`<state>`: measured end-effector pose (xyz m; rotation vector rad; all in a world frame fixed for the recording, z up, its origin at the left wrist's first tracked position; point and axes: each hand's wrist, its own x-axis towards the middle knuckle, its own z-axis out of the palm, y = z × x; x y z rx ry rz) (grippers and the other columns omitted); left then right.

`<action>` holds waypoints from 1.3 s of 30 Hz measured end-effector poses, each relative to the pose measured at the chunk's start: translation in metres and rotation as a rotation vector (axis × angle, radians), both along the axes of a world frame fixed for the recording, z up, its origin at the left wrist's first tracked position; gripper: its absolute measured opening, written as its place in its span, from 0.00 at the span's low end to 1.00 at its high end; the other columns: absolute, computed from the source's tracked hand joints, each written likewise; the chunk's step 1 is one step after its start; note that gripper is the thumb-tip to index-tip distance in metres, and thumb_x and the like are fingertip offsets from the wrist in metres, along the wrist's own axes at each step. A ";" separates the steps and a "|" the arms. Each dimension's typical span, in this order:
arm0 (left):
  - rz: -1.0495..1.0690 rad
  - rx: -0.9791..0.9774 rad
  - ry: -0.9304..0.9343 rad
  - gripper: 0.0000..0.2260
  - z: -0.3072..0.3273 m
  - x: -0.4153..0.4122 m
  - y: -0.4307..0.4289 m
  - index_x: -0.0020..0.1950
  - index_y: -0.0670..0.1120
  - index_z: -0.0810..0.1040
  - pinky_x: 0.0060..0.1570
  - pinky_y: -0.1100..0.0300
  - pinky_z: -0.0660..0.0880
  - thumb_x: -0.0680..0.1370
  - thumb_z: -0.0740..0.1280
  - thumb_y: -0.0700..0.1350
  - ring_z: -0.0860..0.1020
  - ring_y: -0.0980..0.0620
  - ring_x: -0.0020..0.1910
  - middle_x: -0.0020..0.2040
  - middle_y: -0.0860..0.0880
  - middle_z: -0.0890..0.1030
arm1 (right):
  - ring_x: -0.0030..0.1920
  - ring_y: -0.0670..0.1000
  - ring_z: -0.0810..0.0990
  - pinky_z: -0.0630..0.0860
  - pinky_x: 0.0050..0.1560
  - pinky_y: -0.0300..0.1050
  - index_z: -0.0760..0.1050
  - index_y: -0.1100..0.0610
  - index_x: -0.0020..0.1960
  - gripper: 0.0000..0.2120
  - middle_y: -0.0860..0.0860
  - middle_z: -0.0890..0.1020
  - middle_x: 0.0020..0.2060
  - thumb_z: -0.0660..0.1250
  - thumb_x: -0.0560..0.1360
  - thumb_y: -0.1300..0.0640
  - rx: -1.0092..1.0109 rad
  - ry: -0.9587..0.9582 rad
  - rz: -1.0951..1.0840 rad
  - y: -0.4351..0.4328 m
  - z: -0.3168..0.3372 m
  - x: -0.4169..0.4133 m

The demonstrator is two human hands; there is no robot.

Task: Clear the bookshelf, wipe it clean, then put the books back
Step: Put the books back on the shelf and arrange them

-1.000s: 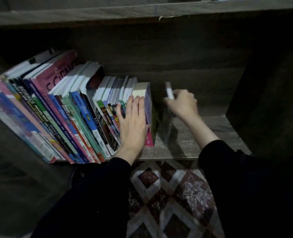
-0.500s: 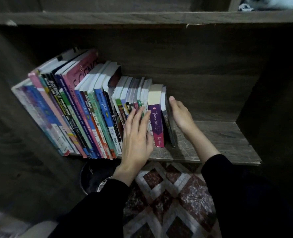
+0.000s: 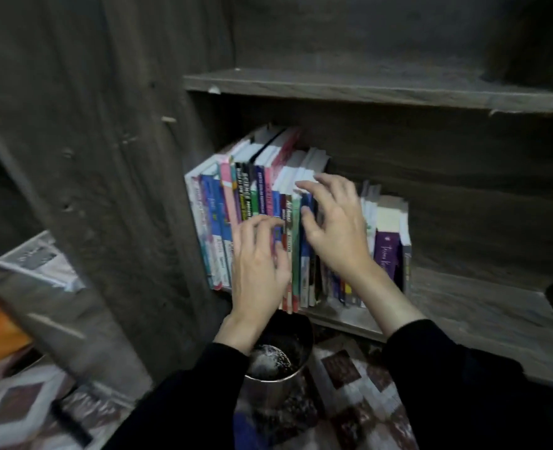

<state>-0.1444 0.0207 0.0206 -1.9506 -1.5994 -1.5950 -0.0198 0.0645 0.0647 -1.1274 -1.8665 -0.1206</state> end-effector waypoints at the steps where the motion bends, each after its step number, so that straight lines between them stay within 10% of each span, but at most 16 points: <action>1: 0.045 -0.001 -0.034 0.12 0.004 -0.012 0.000 0.56 0.40 0.75 0.58 0.64 0.61 0.72 0.63 0.34 0.71 0.46 0.56 0.53 0.43 0.75 | 0.65 0.57 0.67 0.64 0.66 0.51 0.74 0.59 0.64 0.20 0.58 0.74 0.62 0.63 0.72 0.60 -0.014 -0.035 0.015 0.001 0.003 -0.012; 7: 0.189 -0.203 -0.142 0.22 0.036 -0.059 0.009 0.71 0.43 0.66 0.52 0.57 0.69 0.76 0.61 0.35 0.75 0.44 0.57 0.61 0.43 0.73 | 0.76 0.55 0.56 0.55 0.74 0.52 0.49 0.51 0.78 0.39 0.54 0.59 0.76 0.66 0.75 0.48 -0.144 -0.127 0.069 0.010 0.022 -0.056; 13: 0.220 -0.648 0.018 0.40 0.057 -0.081 0.028 0.77 0.54 0.33 0.41 0.53 0.71 0.79 0.61 0.44 0.75 0.45 0.37 0.47 0.44 0.80 | 0.72 0.57 0.65 0.61 0.69 0.53 0.56 0.52 0.76 0.33 0.53 0.58 0.76 0.66 0.75 0.49 -0.132 -0.276 -0.022 0.014 0.023 -0.059; 30: 0.298 -0.524 0.149 0.31 0.043 -0.100 0.015 0.78 0.53 0.41 0.42 0.50 0.76 0.82 0.58 0.47 0.80 0.42 0.39 0.43 0.43 0.82 | 0.70 0.56 0.68 0.58 0.71 0.53 0.55 0.51 0.75 0.33 0.52 0.57 0.76 0.66 0.76 0.47 -0.169 -0.295 -0.008 0.011 0.027 -0.058; 39: 0.106 -0.587 -0.210 0.29 0.059 -0.096 0.032 0.75 0.57 0.52 0.44 0.45 0.81 0.79 0.63 0.42 0.82 0.47 0.41 0.48 0.48 0.81 | 0.70 0.55 0.67 0.58 0.71 0.53 0.55 0.50 0.75 0.33 0.51 0.57 0.76 0.66 0.75 0.47 -0.175 -0.292 -0.009 0.012 0.027 -0.057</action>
